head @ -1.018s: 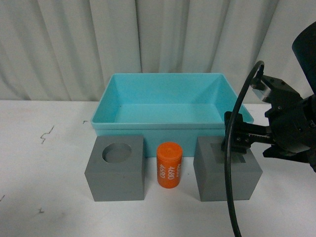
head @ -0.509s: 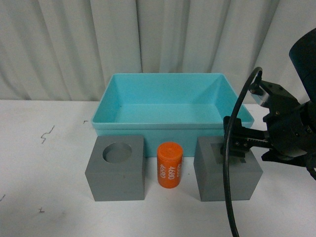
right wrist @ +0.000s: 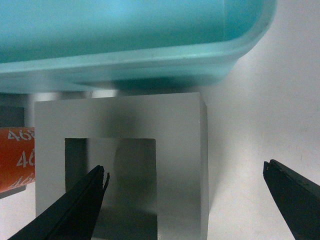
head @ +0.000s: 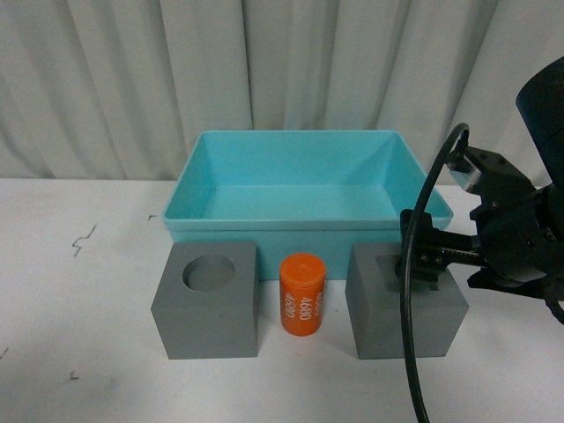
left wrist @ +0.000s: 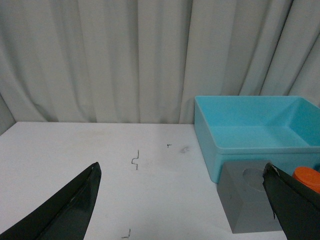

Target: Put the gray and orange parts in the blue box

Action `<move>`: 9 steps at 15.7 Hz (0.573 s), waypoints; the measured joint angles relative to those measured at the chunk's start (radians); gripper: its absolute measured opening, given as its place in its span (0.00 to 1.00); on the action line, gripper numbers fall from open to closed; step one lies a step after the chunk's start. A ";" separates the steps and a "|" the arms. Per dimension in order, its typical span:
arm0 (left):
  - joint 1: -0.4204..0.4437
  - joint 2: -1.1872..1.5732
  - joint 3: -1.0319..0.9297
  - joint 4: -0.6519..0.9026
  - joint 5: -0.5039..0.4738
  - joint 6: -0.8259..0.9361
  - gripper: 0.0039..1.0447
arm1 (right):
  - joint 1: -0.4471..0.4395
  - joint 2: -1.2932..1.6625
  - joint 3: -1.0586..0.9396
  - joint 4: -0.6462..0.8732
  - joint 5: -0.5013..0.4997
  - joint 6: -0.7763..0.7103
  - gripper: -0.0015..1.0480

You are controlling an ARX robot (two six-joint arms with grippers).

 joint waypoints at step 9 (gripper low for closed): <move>0.000 0.000 0.000 0.000 0.000 0.000 0.94 | -0.001 0.008 -0.010 0.025 0.000 0.000 0.48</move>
